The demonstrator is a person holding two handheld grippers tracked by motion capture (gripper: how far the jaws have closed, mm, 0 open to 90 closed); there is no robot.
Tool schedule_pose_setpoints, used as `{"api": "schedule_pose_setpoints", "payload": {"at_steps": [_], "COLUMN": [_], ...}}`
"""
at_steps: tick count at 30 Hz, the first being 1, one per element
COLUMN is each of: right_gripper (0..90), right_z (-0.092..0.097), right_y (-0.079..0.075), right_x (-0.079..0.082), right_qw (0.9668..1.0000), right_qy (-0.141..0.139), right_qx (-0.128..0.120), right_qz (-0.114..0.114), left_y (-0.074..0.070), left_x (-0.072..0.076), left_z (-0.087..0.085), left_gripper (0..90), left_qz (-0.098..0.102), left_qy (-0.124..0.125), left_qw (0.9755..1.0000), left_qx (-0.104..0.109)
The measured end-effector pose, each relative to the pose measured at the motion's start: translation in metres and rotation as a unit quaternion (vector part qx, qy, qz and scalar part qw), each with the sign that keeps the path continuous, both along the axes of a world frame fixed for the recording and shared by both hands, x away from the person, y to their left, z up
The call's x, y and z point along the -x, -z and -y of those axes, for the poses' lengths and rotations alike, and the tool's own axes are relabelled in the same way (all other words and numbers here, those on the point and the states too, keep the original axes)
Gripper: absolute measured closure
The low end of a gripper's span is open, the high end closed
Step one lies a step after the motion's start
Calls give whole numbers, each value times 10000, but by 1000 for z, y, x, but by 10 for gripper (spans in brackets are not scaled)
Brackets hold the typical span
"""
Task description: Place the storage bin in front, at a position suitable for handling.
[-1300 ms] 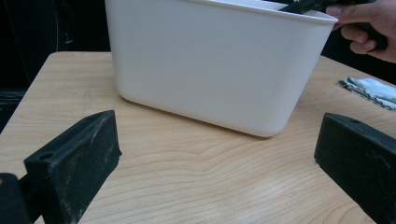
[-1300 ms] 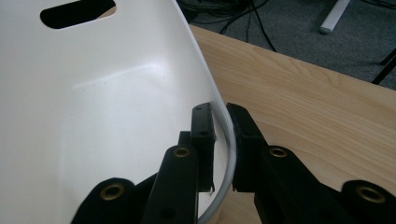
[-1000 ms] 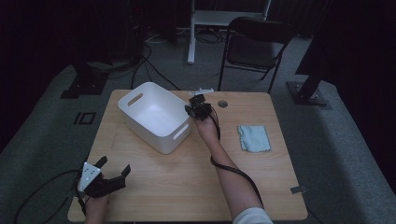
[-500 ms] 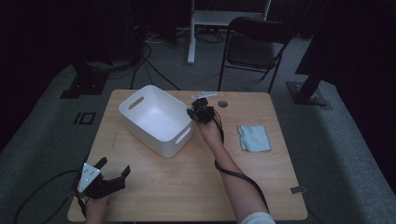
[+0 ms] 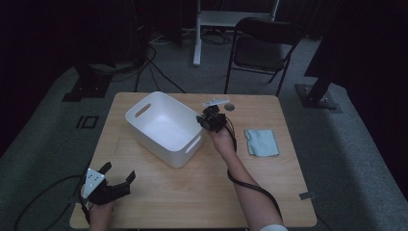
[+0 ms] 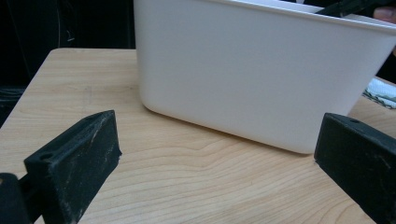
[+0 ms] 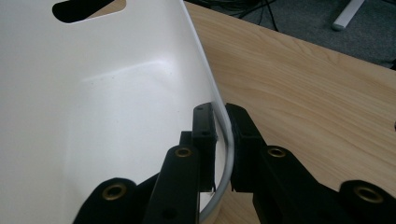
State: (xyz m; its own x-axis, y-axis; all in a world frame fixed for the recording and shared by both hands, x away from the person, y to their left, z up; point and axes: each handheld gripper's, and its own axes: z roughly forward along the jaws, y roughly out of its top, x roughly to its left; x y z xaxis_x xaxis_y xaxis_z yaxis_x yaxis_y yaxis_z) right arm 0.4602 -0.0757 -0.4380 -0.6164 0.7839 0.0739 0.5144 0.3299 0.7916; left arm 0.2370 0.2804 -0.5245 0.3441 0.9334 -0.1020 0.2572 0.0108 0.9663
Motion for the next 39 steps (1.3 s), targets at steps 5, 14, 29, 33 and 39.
{"api": "schedule_pose_setpoints", "payload": {"at_steps": [5, 14, 29, 33, 39], "right_gripper": [832, 834, 836, 836, 836], "right_z": [6, 19, 45, 51, 58], "right_y": [0, 0, 0, 1, 0], "right_x": [6, 16, 35, 40, 47], "right_qw": [10000, 10000, 9998, 9997, 9996], "right_qy": [-21, -99, -212, -236, -264], "right_qx": [15, -4, 16, 32, 42], "right_qz": [7, -7, 14, 31, 13], "left_y": [0, 0, 0, 0, 0], "left_x": [0, 0, 1, 1, 2], "left_z": [1, 1, 4, 6, 6], "left_gripper": [5, 5, 5, 5, 5], "left_qz": [2, -11, 162, 174, 235], "left_qy": [0, 104, 179, 255, 362], "left_qw": [10000, 9999, 9993, 9991, 9985], "left_qx": [-26, 68, 293, 307, 344]}}
